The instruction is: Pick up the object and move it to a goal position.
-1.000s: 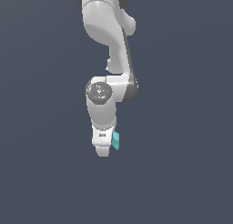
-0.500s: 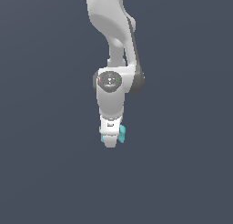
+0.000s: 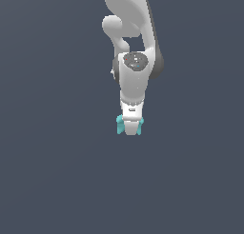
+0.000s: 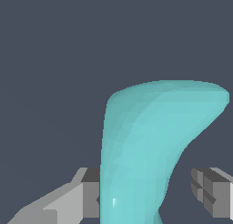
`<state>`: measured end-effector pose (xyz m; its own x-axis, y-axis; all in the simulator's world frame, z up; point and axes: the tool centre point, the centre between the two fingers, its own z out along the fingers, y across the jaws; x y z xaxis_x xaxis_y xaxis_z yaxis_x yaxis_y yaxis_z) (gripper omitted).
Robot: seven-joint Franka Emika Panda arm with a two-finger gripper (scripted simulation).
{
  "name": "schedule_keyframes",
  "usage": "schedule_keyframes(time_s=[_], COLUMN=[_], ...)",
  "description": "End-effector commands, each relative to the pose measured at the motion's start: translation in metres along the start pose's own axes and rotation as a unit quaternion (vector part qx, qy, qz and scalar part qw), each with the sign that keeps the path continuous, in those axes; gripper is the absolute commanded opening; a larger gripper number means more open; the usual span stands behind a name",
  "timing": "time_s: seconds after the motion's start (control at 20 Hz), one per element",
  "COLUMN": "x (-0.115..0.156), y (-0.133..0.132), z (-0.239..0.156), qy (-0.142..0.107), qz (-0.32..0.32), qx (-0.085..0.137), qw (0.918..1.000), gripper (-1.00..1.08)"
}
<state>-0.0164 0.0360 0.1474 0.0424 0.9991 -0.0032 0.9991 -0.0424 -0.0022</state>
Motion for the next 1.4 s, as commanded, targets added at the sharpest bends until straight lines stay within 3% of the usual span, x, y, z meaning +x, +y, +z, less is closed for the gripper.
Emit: schedule_keyframes(time_s=[0.0,0.7,1.35], x=[0.016,0.09,0.106], y=[-0.019,-0.1,-0.114], z=[-0.011,-0.059,-0.07], qy=[-0.001,0.0,0.001], qz=[0.0,0.0,0.0], qx=[-0.001,-0.001,-0.001], qw=[1.0,1.0,1.0], gripper=[-1.0,-1.0,-1.0])
